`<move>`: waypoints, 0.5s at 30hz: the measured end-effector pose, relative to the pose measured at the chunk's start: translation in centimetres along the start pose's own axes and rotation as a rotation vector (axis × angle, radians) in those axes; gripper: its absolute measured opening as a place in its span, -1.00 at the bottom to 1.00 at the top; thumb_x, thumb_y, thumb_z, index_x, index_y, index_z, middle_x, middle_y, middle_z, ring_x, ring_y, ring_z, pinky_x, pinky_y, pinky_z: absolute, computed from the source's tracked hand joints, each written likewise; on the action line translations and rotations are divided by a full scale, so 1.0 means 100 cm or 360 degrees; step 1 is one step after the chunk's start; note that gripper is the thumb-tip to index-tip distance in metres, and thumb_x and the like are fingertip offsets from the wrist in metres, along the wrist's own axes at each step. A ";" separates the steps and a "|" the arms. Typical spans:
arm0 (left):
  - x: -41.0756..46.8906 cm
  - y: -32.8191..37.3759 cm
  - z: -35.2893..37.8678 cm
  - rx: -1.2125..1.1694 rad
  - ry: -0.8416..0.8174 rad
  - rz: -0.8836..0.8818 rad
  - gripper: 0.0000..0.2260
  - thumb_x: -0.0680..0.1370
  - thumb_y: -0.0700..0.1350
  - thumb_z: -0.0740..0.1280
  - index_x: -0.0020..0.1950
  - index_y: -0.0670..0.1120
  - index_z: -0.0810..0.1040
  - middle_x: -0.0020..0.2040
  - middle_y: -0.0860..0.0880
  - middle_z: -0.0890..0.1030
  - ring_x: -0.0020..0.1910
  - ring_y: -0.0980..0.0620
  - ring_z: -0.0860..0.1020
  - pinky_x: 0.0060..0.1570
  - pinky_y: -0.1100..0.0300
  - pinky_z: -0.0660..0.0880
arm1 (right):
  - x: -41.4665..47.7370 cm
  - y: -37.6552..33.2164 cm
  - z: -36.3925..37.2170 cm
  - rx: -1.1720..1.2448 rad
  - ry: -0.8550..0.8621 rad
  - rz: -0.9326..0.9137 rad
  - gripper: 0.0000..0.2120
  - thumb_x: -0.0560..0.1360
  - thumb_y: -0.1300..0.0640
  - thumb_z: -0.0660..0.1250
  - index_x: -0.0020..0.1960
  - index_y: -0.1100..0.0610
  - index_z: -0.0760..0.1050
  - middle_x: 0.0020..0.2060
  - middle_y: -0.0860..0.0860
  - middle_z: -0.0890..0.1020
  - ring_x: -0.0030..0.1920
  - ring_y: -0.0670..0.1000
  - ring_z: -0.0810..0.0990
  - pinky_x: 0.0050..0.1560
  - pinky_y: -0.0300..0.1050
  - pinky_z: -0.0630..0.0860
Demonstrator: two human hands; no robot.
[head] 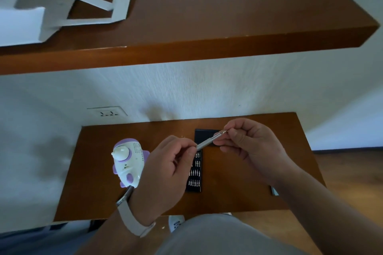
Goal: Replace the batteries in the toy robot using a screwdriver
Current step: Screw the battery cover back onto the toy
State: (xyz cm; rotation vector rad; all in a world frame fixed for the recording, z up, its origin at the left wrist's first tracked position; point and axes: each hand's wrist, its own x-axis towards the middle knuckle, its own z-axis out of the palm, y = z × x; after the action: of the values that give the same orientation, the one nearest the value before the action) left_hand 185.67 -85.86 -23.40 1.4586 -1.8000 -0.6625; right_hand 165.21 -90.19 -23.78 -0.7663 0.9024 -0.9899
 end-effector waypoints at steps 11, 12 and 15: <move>-0.009 0.001 -0.003 0.0141 0.0041 -0.0006 -0.76 0.62 0.00 0.25 0.02 -0.10 0.64 -0.20 0.15 0.52 -0.22 0.22 0.49 -0.27 0.50 0.36 | 0.001 0.010 0.000 -0.0211 -0.0031 -0.0031 -0.83 0.46 0.13 0.30 -0.03 0.19 0.57 -0.11 0.21 0.72 -0.05 0.15 0.72 -0.14 -0.15 0.65; -0.009 0.001 -0.003 0.0161 0.0038 -0.0006 -0.78 0.62 -0.01 0.26 0.02 -0.10 0.64 -0.21 0.14 0.52 -0.23 0.22 0.48 -0.27 0.50 0.36 | 0.001 0.010 0.000 -0.0230 -0.0034 -0.0034 -0.82 0.46 0.13 0.29 -0.02 0.19 0.57 -0.11 0.21 0.72 -0.05 0.15 0.72 -0.14 -0.15 0.65; -0.009 0.002 -0.004 0.0192 0.0032 0.0003 -0.73 0.63 0.02 0.21 0.01 -0.10 0.64 -0.21 0.13 0.51 -0.25 0.19 0.47 -0.28 0.46 0.37 | 0.002 0.011 0.000 -0.0285 -0.0044 -0.0048 -0.82 0.46 0.12 0.29 -0.02 0.19 0.57 -0.11 0.20 0.72 -0.04 0.15 0.72 -0.13 -0.16 0.65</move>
State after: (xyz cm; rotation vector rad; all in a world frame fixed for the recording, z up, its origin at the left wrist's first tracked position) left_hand 185.97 -84.93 -23.23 1.5368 -1.8529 -0.5444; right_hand 165.61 -90.01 -24.77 -0.9448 0.9664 -0.9310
